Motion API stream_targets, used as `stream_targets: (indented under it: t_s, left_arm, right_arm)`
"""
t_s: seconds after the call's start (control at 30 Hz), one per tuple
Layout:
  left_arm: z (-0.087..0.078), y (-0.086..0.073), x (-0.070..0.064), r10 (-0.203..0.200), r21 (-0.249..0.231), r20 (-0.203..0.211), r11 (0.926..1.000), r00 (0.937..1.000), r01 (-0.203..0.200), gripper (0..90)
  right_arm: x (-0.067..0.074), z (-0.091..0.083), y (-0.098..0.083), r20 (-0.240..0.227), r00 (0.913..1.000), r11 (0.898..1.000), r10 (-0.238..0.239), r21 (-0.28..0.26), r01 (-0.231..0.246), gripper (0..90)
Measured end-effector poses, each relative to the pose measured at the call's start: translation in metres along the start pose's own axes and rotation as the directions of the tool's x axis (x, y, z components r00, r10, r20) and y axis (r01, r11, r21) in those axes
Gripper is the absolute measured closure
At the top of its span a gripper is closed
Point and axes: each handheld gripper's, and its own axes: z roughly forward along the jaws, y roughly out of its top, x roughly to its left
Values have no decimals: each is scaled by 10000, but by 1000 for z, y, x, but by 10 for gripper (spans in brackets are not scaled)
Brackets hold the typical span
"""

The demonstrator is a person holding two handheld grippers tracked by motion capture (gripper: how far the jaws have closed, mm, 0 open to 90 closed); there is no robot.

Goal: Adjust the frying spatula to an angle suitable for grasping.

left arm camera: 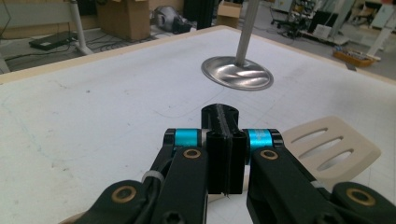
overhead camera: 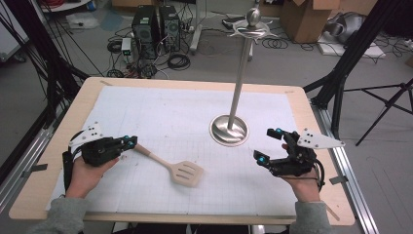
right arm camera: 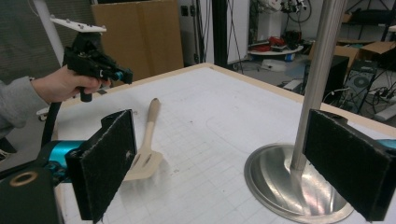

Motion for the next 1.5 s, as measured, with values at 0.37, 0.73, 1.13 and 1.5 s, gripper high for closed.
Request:
stream_targets:
  t_s: [0.37, 0.73, 1.13, 1.5]
  left_arm:
    - [20, 0, 2, 0, 878, 33, 9961, 10000, -3, 899]
    - [29, -6, 4, 6, 1513, 45, 9885, 10000, -13, 899]
    - [28, -23, 10, -77, 2239, -372, 9745, 9993, 158, 899]
    - [24, -35, 11, 225, 3010, -721, 9536, 9971, 2, 898]
  right_arm:
    - [4, 0, 0, -18, 10000, 10000, -66, 38, 66, 85]
    - [4, 2, -1, -69, 9999, 9999, -113, 113, 113, 85]
    - [3, 2, -2, -53, 10000, 9999, -67, 113, 67, 85]
    - [1, 5, -4, -16, 10000, 9998, 25, 218, -25, 84]
